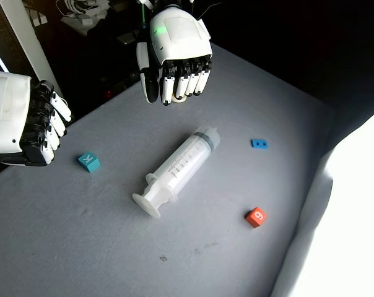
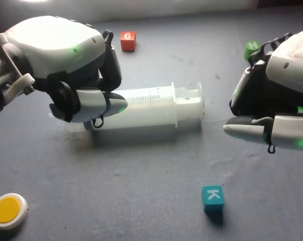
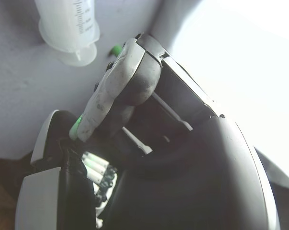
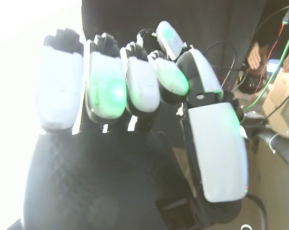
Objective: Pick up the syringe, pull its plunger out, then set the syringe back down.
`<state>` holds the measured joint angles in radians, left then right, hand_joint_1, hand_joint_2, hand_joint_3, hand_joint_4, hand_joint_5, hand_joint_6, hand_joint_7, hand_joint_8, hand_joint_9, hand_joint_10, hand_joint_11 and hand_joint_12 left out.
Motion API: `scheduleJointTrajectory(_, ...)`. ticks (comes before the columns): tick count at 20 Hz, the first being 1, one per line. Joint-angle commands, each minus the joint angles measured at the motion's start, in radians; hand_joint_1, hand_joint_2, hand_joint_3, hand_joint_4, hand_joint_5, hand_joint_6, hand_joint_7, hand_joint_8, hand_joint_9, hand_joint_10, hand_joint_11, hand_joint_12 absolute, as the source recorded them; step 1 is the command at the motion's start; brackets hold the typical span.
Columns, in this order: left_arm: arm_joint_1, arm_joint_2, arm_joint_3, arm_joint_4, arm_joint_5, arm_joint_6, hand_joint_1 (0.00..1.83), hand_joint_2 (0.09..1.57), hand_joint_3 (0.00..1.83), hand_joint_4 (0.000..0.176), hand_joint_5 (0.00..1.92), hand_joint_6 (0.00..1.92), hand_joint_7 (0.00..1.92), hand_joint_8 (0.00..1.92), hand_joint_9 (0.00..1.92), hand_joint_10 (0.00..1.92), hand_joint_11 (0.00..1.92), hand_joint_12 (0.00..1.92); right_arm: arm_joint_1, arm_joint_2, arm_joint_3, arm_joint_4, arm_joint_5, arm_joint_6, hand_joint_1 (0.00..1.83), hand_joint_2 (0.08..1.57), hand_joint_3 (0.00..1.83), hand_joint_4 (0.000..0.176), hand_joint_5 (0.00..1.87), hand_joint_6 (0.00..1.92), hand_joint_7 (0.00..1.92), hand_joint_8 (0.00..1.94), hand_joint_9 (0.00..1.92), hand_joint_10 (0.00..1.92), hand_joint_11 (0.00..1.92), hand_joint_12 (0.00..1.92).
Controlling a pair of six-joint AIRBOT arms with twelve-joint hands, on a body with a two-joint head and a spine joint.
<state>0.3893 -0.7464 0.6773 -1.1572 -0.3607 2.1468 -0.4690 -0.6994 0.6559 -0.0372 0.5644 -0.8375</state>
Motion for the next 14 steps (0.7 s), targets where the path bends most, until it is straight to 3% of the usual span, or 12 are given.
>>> scheduleJointTrajectory(1,-0.014,-0.003,0.005,0.029,-0.06,0.004,0.0,1.17,0.14,0.0,0.12,0.06,0.12,0.06,0.1,0.07,0.0,0.27,0.008,0.004,-0.002,0.001,0.118,0.001,0.21,1.14,0.11,0.0,0.16,0.06,0.15,0.06,0.12,0.07,0.0,0.39)
scheduleJointTrajectory(4,-0.008,-0.003,0.008,0.02,-0.068,0.004,0.0,1.24,0.01,0.0,0.13,0.0,0.15,0.0,0.12,0.0,0.0,0.25,0.011,0.004,-0.001,0.001,0.143,0.0,0.18,1.21,0.0,0.0,0.2,0.0,0.18,0.0,0.16,0.01,0.0,0.4)
scheduleJointTrajectory(9,0.003,-0.002,0.018,0.015,-0.07,0.004,0.0,1.25,0.0,0.0,0.15,0.0,0.15,0.0,0.13,0.0,0.0,0.27,0.0,0.005,-0.001,0.001,0.145,-0.022,0.19,1.21,0.0,0.0,0.18,0.0,0.17,0.0,0.14,0.0,0.0,0.35)
scheduleJointTrajectory(10,0.003,-0.002,0.019,0.005,-0.08,0.004,0.11,1.21,0.0,0.0,0.15,0.0,0.16,0.0,0.16,0.0,0.0,0.36,0.0,0.006,0.0,0.001,0.146,-0.024,0.18,1.22,0.0,0.0,0.18,0.0,0.17,0.0,0.14,0.0,0.0,0.33)
scheduleJointTrajectory(13,-0.001,-0.006,0.018,-0.1,-0.132,0.109,1.03,0.92,0.0,0.0,0.0,0.0,0.03,0.0,0.04,0.0,0.0,0.25,0.002,0.005,0.004,0.002,0.163,-0.029,0.24,1.21,0.0,0.0,0.2,0.0,0.19,0.0,0.16,0.0,0.0,0.38)
scheduleJointTrajectory(14,-0.005,-0.01,0.019,-0.146,-0.15,0.153,1.12,0.92,0.0,0.0,0.0,0.0,0.02,0.0,0.04,0.0,0.0,0.22,0.001,0.005,0.003,0.003,0.168,-0.029,0.25,1.22,0.0,0.0,0.2,0.0,0.19,0.0,0.16,0.0,0.0,0.39)
